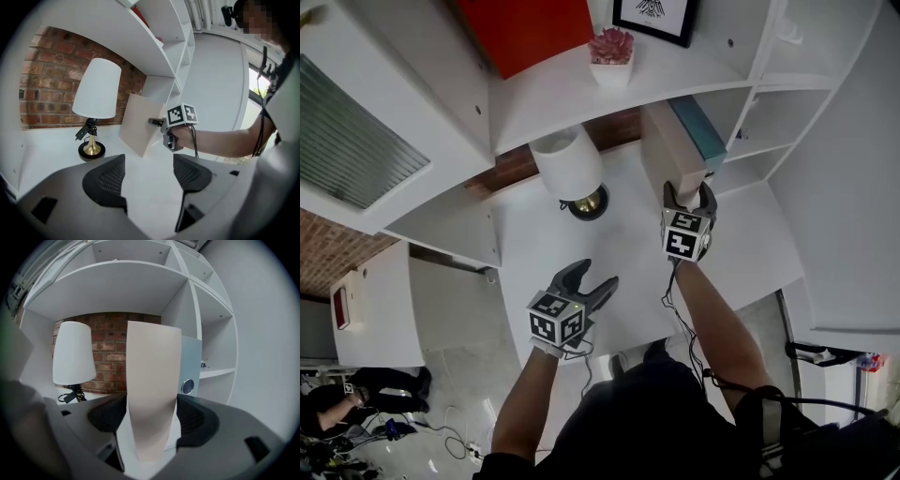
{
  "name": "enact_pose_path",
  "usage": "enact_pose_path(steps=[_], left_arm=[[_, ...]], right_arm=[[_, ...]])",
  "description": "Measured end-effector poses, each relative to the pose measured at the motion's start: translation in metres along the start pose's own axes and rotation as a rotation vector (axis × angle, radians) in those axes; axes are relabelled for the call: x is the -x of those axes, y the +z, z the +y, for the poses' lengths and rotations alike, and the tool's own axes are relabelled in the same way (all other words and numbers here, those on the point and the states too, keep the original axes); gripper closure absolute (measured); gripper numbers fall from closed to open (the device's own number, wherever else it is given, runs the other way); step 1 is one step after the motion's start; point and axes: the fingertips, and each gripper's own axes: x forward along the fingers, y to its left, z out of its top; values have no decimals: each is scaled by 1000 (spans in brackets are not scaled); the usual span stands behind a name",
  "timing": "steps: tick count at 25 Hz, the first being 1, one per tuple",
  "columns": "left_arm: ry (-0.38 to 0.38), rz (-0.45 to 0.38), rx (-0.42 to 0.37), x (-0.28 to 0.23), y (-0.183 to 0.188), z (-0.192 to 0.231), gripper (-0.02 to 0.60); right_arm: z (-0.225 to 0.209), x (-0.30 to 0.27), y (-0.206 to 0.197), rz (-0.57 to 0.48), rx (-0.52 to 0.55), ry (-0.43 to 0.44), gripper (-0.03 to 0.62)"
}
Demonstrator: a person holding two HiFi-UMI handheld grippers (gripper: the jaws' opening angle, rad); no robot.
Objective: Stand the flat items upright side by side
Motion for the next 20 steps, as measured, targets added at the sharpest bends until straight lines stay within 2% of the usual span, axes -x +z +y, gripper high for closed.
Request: enact_pose_path(steps=[1,4,10,12,20], left_arm=[[1,-2,2,-1,0,0,262],[-1,-16,10,-5,3,0,262],[-18,-32,23,-11,5,-5,262],[-21,-35,30,-12,5,-6,262],[11,-37,54,-5,2,6,262]], right_arm=[[2,3,1,-7,1,9,257],[4,18,0,-23,24,16,257],[11,40,-15,-15,-14,56,325],[18,36,-18,-1,-18,79,343],[28,8,-12,16,-25,89,345]])
